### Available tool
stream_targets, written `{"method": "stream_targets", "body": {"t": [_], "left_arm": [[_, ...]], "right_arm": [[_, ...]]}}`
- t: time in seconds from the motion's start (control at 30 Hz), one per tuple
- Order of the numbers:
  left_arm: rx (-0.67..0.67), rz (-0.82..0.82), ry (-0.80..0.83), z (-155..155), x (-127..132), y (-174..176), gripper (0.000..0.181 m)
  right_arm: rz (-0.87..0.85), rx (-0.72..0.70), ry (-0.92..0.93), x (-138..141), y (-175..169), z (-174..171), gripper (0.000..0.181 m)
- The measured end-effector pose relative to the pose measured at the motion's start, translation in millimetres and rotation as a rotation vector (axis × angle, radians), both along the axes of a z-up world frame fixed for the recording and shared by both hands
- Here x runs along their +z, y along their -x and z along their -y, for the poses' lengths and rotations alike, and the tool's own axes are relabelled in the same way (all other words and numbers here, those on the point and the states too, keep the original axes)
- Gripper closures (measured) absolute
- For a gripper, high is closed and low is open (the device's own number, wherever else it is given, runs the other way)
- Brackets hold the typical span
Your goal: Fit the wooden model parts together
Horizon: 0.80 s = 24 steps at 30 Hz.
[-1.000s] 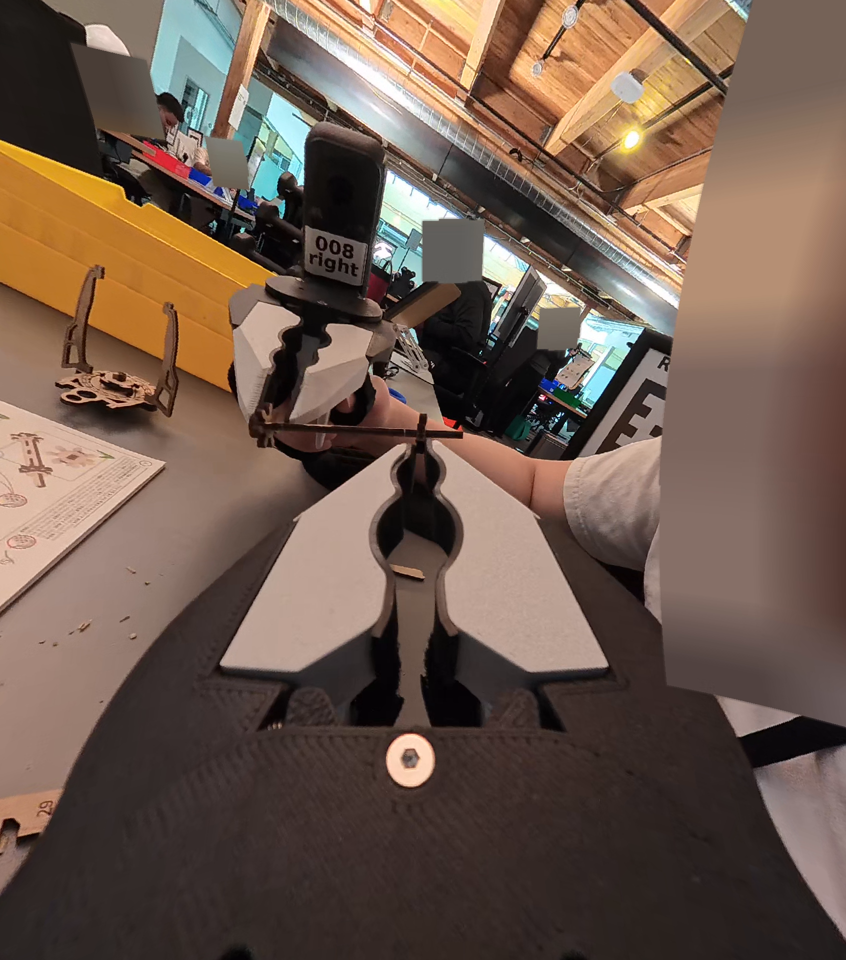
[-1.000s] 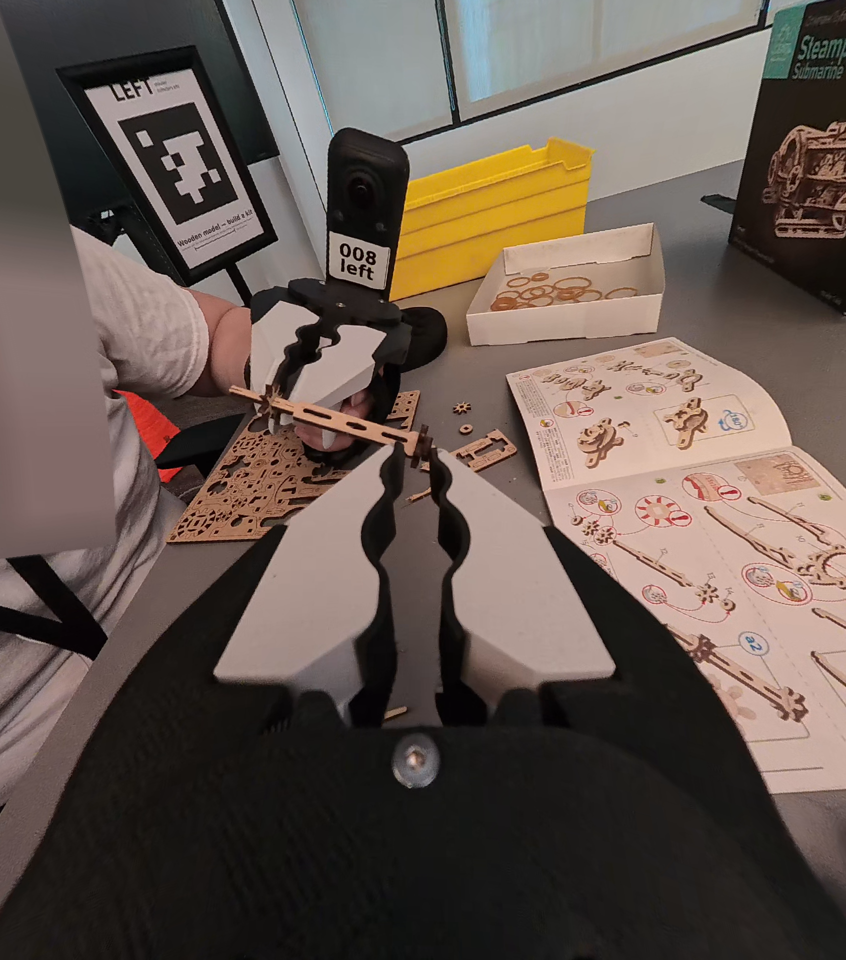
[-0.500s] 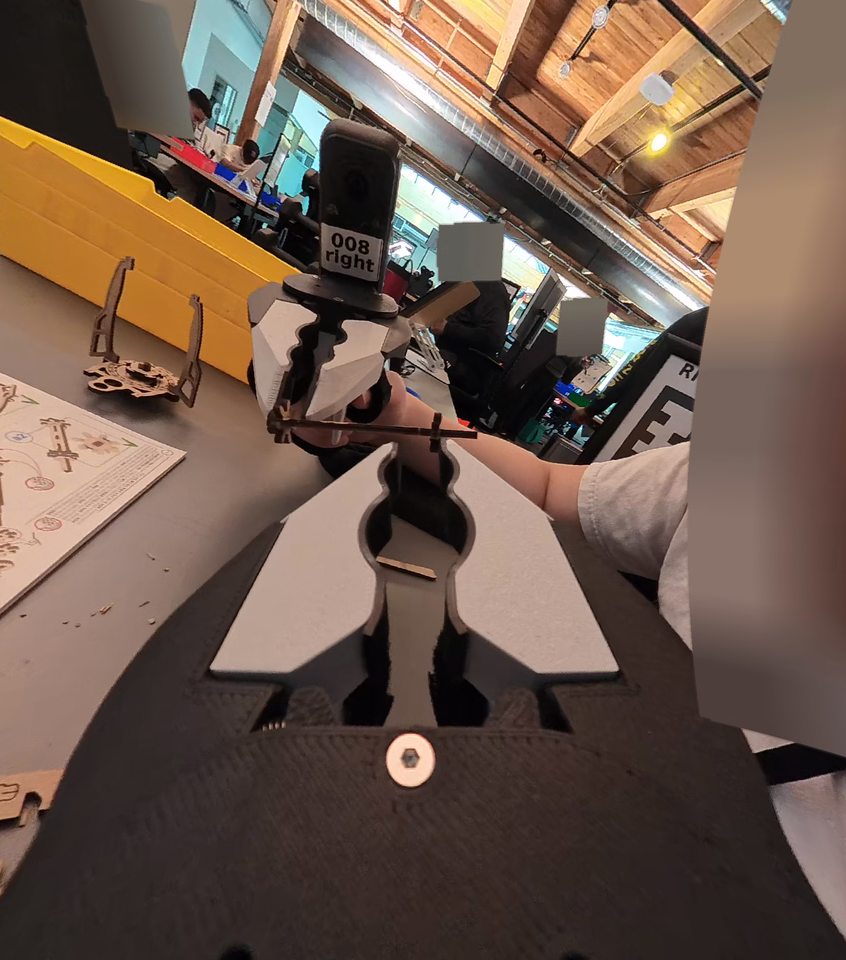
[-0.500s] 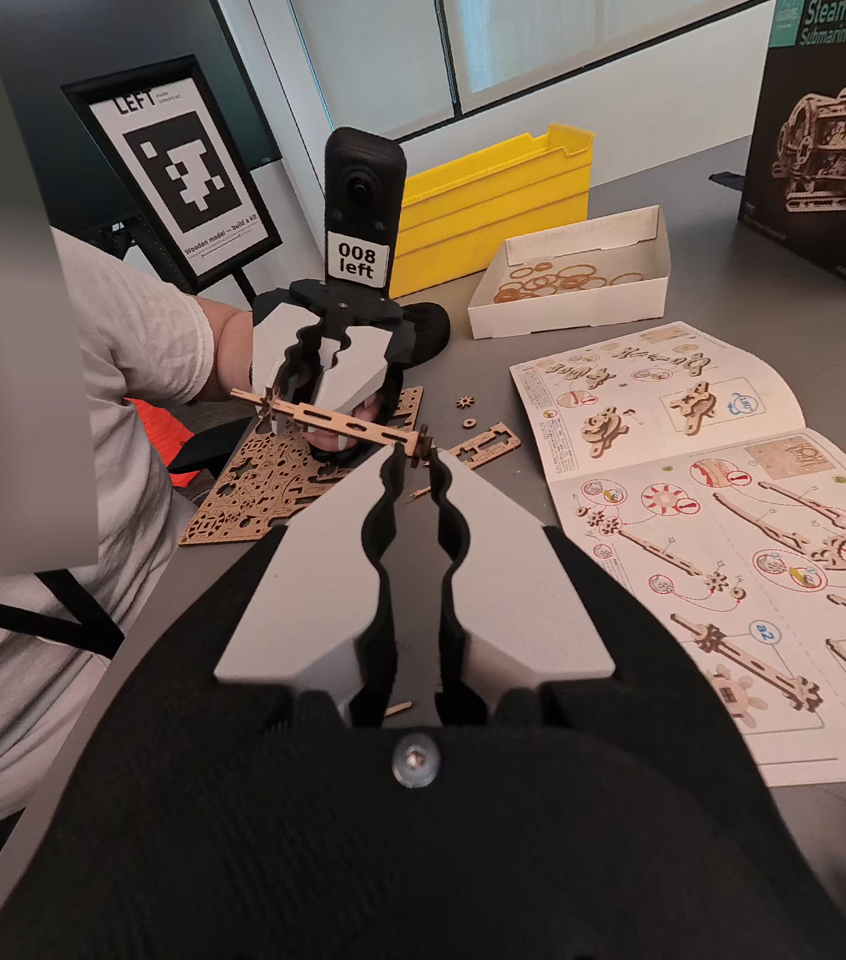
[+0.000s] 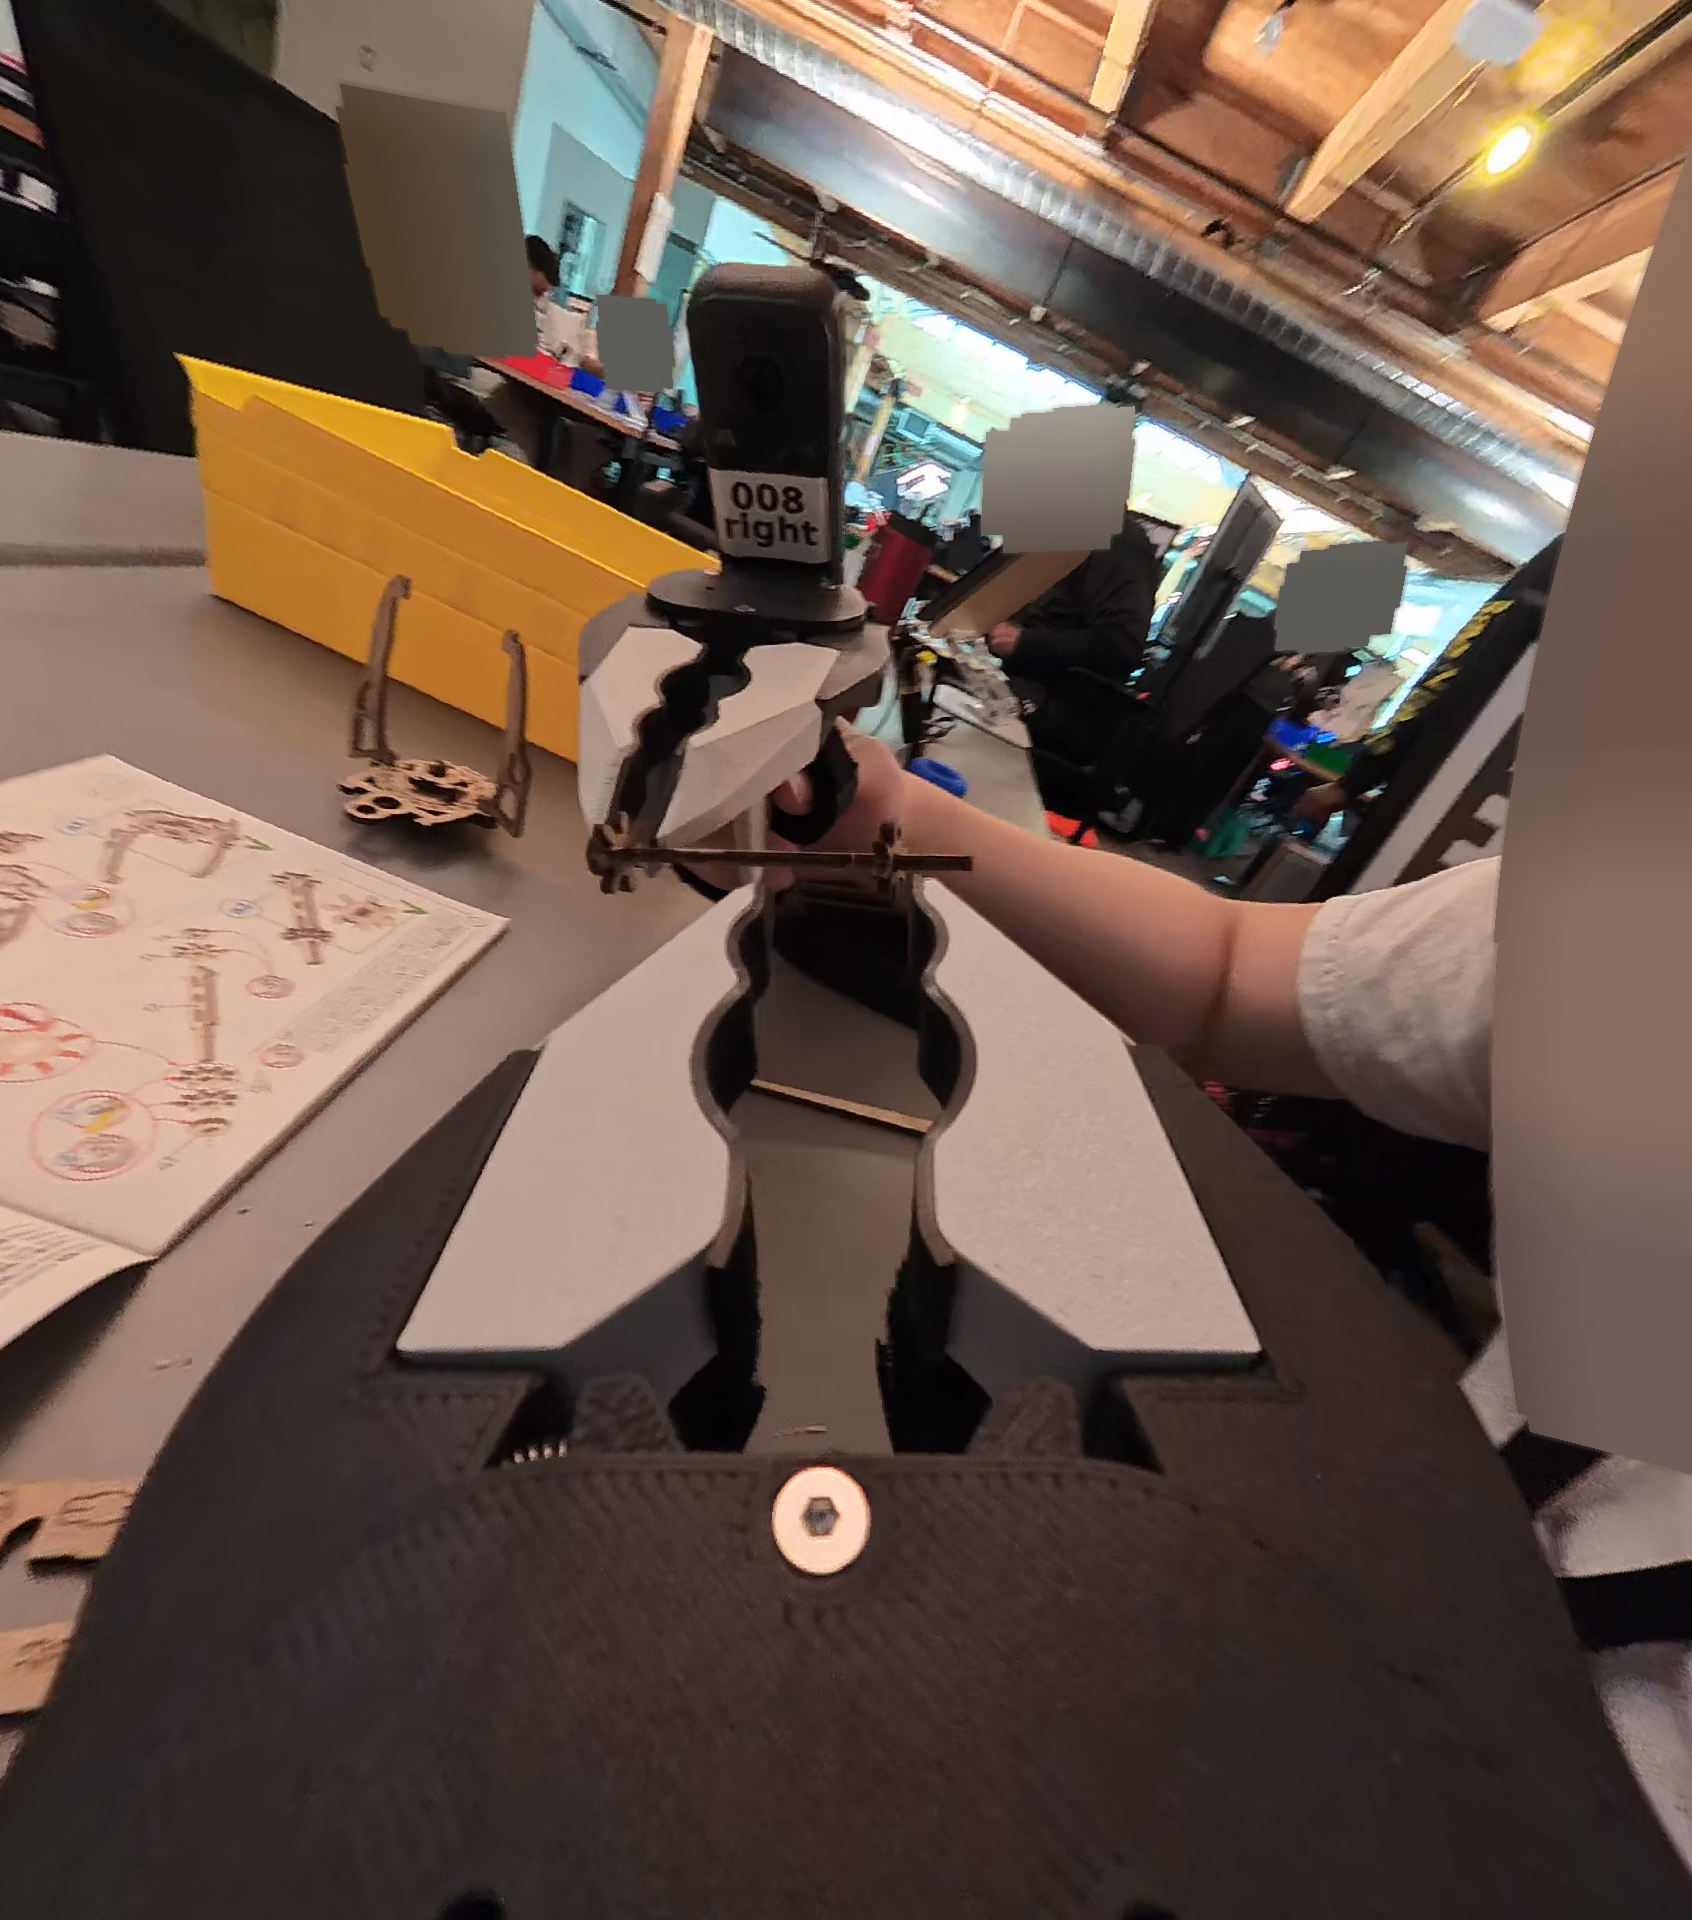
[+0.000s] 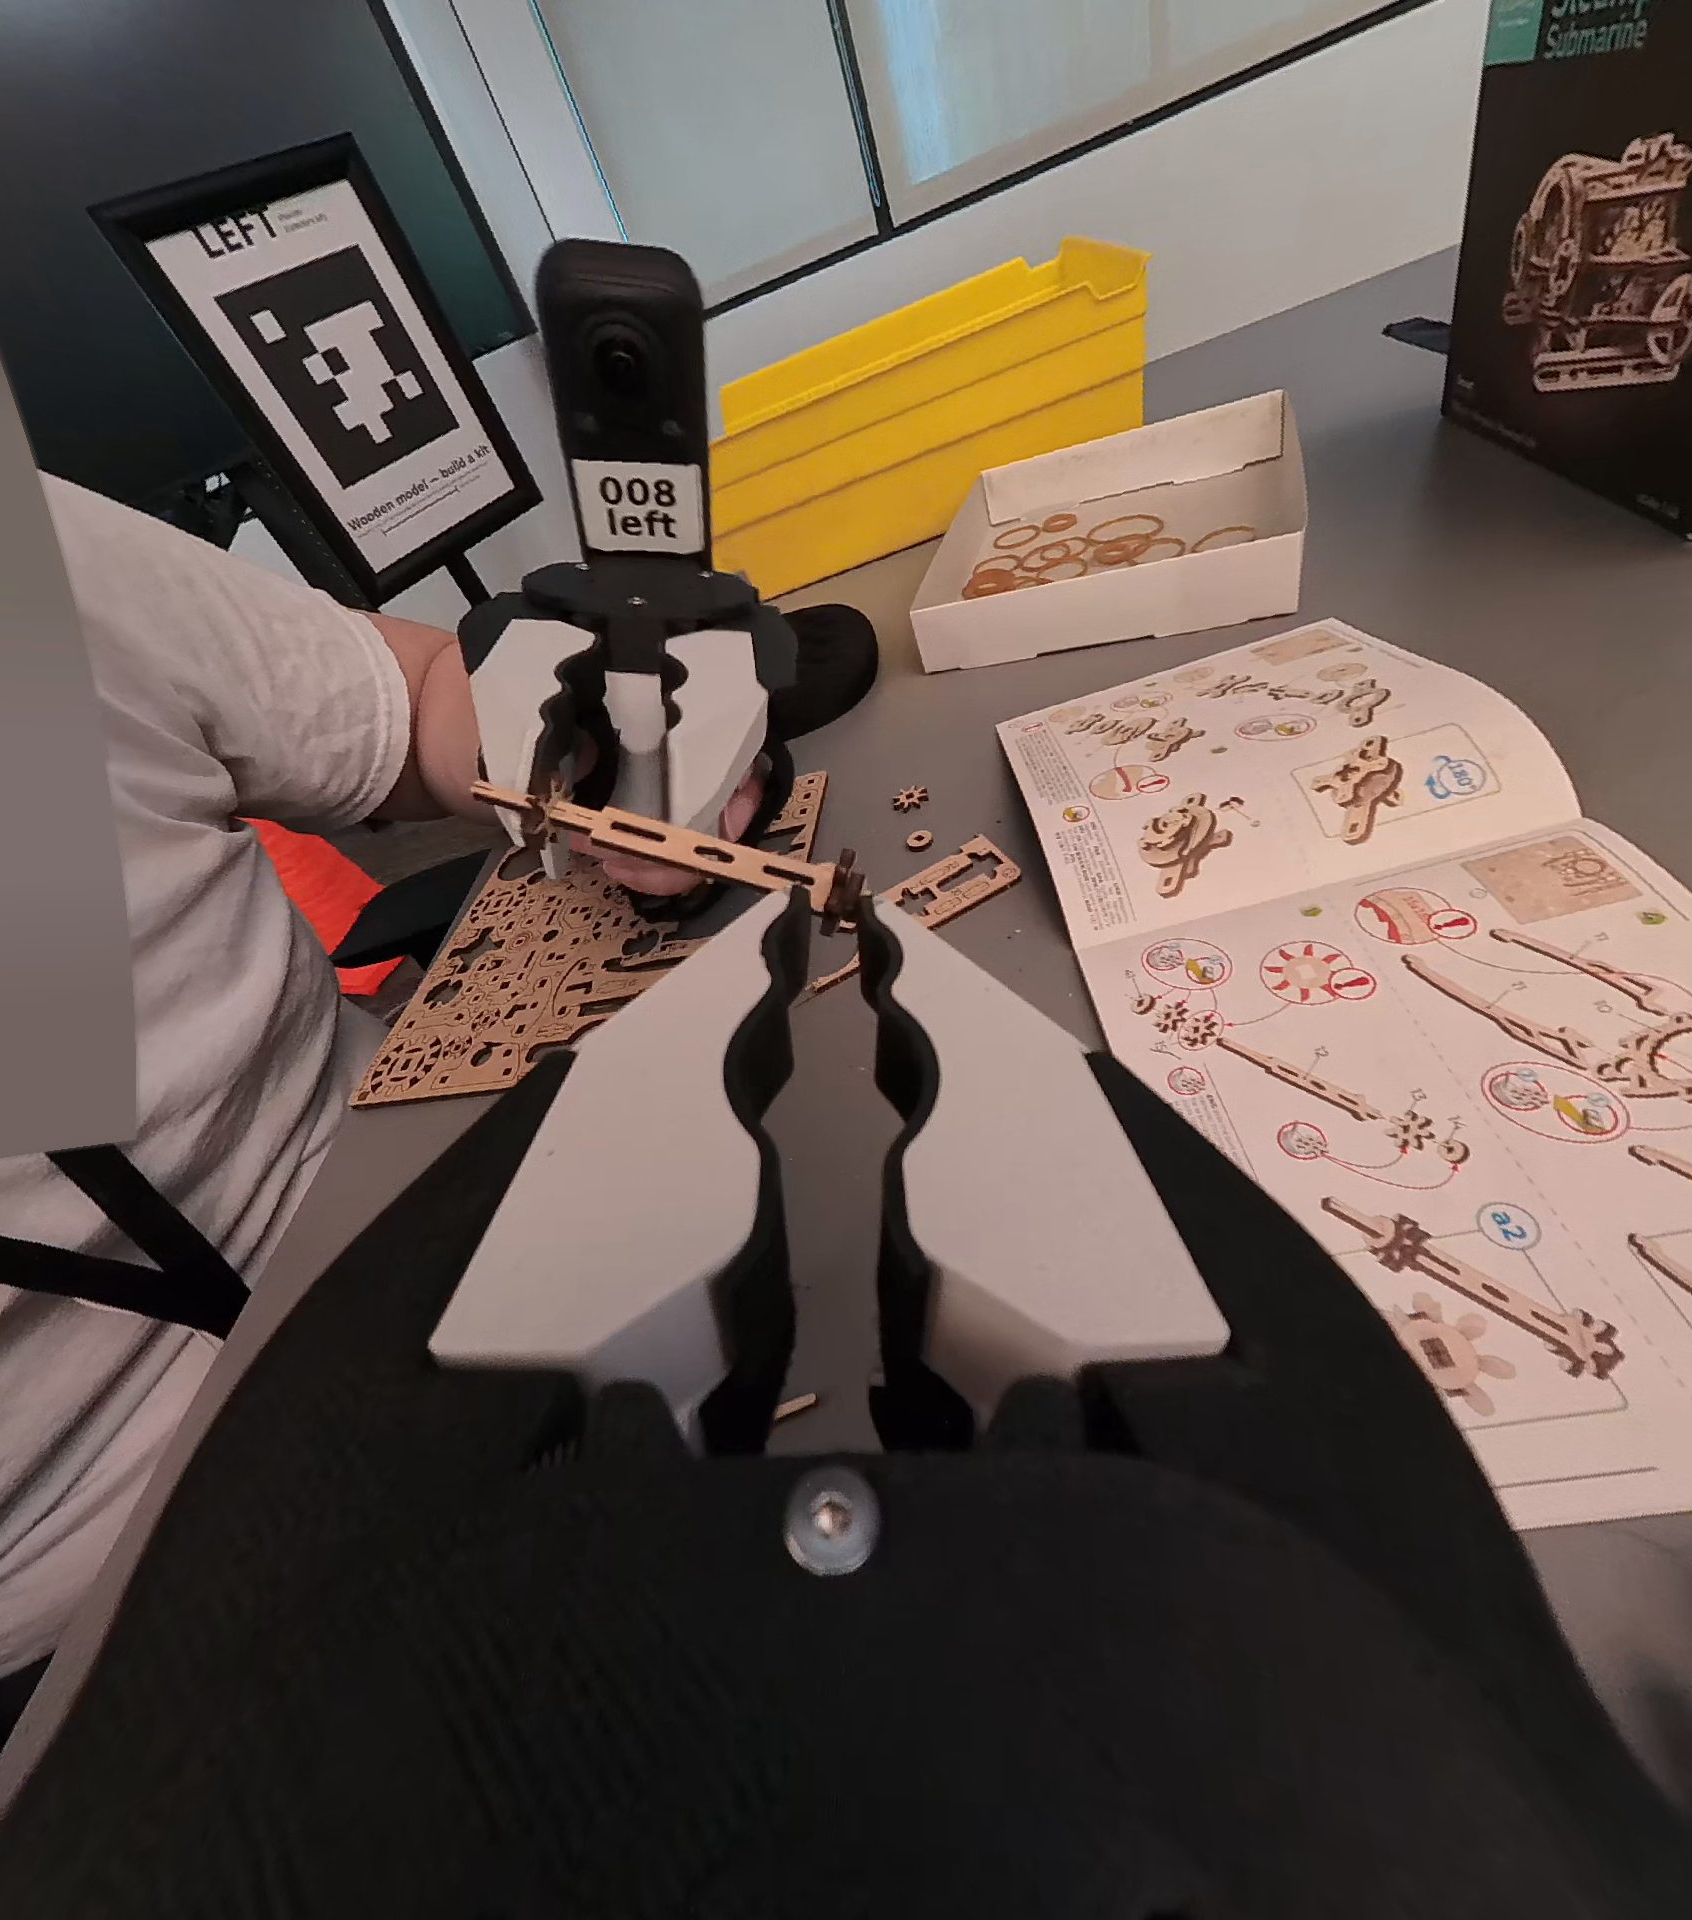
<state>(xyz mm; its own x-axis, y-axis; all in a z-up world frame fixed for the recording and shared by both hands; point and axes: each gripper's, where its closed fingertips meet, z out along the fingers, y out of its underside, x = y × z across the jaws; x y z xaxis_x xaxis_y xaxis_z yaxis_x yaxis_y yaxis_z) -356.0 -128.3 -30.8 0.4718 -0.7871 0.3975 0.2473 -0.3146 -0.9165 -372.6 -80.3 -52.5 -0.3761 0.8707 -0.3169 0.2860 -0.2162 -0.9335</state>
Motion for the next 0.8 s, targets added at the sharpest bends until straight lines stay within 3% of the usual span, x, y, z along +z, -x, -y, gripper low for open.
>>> {"method": "stream_targets", "body": {"t": [0.3, 0.43, 0.63, 0.8], "left_arm": [[0.092, -0.123, -0.094, -7.6, 0.4, 6.5, 0.148], [0.183, -0.301, -0.197, -11.2, -5.2, 10.3, 0.145], [0.437, -0.662, -0.373, -21.8, -11.0, 27.8, 0.145], [0.468, -0.690, -0.323, -23.8, -16.1, 33.9, 0.146]], "right_arm": [[0.013, -0.016, 0.038, -1.0, 1.5, -3.3, 0.176], [0.024, -0.051, 0.063, -2.2, 3.9, -9.0, 0.176], [0.047, -0.170, 0.087, -4.6, 11.5, -21.1, 0.176], [0.069, -0.269, 0.062, -7.9, 14.4, -31.1, 0.175]]}}
